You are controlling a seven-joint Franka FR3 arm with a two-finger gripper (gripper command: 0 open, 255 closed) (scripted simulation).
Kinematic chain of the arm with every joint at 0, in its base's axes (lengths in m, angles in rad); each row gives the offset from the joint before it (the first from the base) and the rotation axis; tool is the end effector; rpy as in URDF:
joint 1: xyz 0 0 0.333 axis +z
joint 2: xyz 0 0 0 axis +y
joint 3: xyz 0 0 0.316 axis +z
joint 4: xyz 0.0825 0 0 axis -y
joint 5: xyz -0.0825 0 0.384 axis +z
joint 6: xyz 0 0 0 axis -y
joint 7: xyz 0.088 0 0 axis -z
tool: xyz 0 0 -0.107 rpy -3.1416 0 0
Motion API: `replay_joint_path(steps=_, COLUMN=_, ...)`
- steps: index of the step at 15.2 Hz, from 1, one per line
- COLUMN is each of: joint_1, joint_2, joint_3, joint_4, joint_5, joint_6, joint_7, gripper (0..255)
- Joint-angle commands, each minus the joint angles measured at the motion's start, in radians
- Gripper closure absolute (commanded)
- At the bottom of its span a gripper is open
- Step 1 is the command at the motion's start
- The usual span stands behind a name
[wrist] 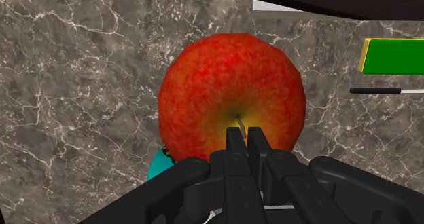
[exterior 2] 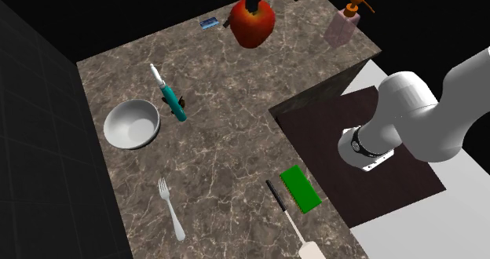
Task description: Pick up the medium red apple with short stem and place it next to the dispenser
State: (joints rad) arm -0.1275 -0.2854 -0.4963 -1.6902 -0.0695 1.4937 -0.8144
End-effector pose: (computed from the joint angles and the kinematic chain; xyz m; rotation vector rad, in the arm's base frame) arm 0.3497 -0.3106 0.6864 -3.1103 -0.3068 -0.1322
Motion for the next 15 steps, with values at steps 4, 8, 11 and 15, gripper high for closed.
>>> replay_joint_path(steps=4, joint_1=-0.043, joint_2=-0.132, joint_3=-0.02, joint_4=-0.093, joint_5=-0.065, joint_6=-0.025, joint_7=-0.055, gripper=255)
replay_joint_path(steps=8, joint_1=-0.08, joint_2=-0.219, joint_3=-0.043, joint_4=-0.141, joint_5=-0.113, joint_6=-0.052, joint_7=-0.109, gripper=255)
replay_joint_path(steps=11, joint_1=-0.107, joint_2=-0.276, joint_3=-0.066, joint_4=-0.165, joint_5=-0.149, joint_6=-0.075, joint_7=-0.154, gripper=255)
replay_joint_path(steps=15, joint_1=-0.142, joint_2=-0.34, joint_3=-0.103, joint_4=-0.18, joint_5=-0.198, joint_6=-0.109, joint_7=-0.223, gripper=255)
